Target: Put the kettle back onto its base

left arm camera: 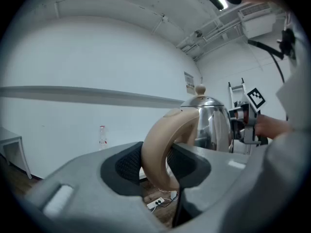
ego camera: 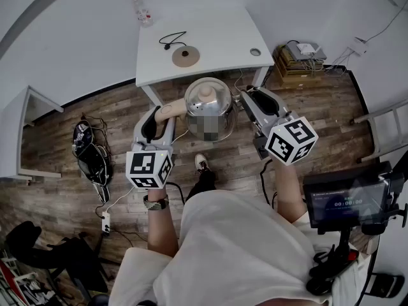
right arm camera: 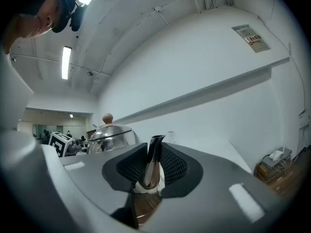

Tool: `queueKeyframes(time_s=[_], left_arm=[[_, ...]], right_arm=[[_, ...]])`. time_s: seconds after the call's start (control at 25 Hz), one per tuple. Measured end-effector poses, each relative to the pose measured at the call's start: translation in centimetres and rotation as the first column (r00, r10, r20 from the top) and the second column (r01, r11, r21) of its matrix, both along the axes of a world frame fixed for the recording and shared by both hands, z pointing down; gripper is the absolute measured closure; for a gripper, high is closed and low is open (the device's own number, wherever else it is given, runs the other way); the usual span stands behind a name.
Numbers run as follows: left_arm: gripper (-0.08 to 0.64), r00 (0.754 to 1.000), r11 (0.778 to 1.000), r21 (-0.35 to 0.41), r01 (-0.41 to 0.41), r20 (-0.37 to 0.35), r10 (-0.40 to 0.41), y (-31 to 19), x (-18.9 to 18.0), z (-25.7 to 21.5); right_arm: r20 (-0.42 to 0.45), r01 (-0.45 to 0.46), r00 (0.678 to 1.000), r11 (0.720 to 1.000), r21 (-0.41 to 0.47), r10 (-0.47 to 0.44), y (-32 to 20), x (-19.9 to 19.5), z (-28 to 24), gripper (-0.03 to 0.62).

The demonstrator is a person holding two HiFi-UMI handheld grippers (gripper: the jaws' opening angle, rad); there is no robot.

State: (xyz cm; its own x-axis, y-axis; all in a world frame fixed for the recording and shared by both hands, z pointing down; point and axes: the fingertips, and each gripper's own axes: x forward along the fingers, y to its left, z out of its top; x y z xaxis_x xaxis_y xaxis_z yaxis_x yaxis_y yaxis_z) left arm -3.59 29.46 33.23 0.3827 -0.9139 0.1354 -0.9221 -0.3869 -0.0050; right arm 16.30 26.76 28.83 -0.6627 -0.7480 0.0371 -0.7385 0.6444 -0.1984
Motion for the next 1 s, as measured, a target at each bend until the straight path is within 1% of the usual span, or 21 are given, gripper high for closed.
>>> queueKeyframes(time_s=[0.24,0.32,0.52,0.68,0.76,0.84,1.0], left_arm=[[0.404,1.0,1.0,-0.002,0.005,-0.004,-0.005,0.1,-0.4,0.2],[0.405,1.0,1.0,-0.001,0.007,-0.009,-0.007,-0.7,-0.7,0.2],[0.405,0.999,0.999,-0.021,0.025,-0.025,-0.025,-8.3,-2.7,1.5],[0.405,1.0,0.998,-0.058,0.01,-0.013,-0.011,-14.6,-3.4,3.7],[0.405,1.0,0.997,-0.072,0.0,-0.013,0.0,-17.3,-4.4,3.9],[0.405,1.0,0.997,-0.074,-0.009,-0.013,0.008,-18.3,-4.9,3.3],[0.405,1.0,0.998,-0.067,-0.02,-0.005,0.019,-19.0,-4.9,2.6]], right_arm=[[-0.009,0.009,1.0,1.0,-0.006,-0.009,0.1,-0.4,0.1,0.508],[-0.016,0.011,1.0,1.0,-0.005,-0.011,-0.7,-0.8,0.0,0.506],[-0.03,0.034,0.999,0.999,-0.033,-0.035,-8.4,-2.8,1.3,0.502],[-0.028,0.012,1.0,0.998,-0.068,-0.014,-14.8,-3.5,3.6,0.503],[-0.028,0.002,1.0,0.997,-0.078,-0.004,-17.6,-4.5,3.6,0.506],[-0.023,-0.005,1.0,0.997,-0.079,0.003,-18.5,-5.1,3.0,0.506],[-0.007,-0.014,1.0,0.997,-0.07,0.014,-18.9,-4.9,2.4,0.506]])
